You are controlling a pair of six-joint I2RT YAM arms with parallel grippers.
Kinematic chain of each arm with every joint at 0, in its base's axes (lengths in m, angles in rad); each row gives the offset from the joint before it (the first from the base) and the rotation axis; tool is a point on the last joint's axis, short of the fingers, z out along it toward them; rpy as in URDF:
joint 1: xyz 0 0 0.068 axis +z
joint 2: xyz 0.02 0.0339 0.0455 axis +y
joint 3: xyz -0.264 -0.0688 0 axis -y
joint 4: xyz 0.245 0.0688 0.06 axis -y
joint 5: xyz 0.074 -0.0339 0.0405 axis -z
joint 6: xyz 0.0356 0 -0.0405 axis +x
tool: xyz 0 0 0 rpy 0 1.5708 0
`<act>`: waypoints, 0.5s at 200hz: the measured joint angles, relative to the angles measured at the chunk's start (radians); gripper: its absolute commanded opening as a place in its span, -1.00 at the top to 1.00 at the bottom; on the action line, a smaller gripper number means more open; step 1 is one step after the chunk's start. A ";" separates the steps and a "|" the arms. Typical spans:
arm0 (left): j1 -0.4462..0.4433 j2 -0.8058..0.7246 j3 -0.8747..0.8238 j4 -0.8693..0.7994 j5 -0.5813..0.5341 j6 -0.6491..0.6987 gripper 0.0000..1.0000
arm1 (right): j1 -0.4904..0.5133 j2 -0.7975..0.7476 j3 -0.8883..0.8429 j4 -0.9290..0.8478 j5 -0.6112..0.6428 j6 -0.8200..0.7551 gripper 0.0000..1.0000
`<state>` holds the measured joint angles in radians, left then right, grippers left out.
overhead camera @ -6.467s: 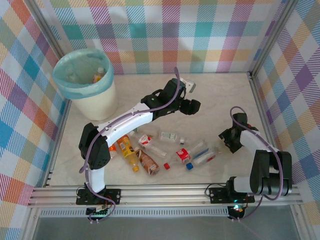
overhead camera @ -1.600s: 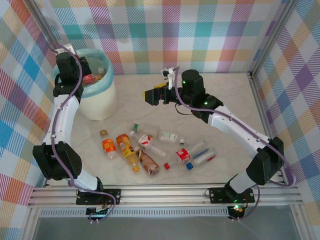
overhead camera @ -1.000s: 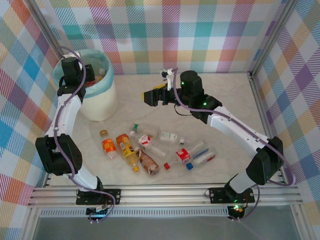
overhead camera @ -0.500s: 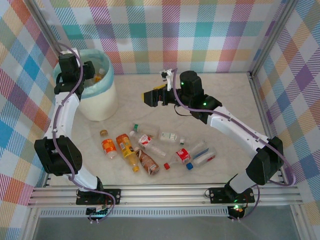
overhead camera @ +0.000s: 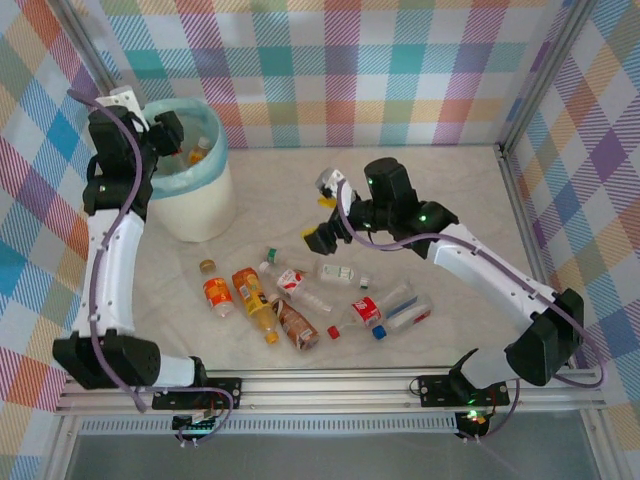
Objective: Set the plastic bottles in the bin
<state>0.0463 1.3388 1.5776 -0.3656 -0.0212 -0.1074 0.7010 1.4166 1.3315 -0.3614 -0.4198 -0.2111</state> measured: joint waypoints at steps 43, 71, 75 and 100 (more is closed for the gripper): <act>-0.208 -0.160 -0.128 0.003 0.030 0.091 -0.21 | 0.000 -0.021 -0.137 -0.153 0.085 -0.183 -0.99; -0.356 -0.198 -0.235 0.005 0.074 0.180 -0.21 | 0.000 -0.080 -0.237 -0.217 0.245 -0.106 -0.88; -0.373 -0.199 -0.252 0.005 0.083 0.188 -0.21 | 0.000 -0.089 -0.244 -0.225 0.273 -0.075 -0.87; -0.457 -0.196 -0.348 0.011 0.117 0.229 -0.20 | -0.014 -0.131 -0.263 -0.274 0.402 0.153 -0.83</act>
<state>-0.4107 1.1431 1.2293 -0.3546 0.0963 0.1219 0.6865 1.2854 1.0683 -0.6353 -0.0174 -0.0578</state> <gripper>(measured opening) 0.603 0.921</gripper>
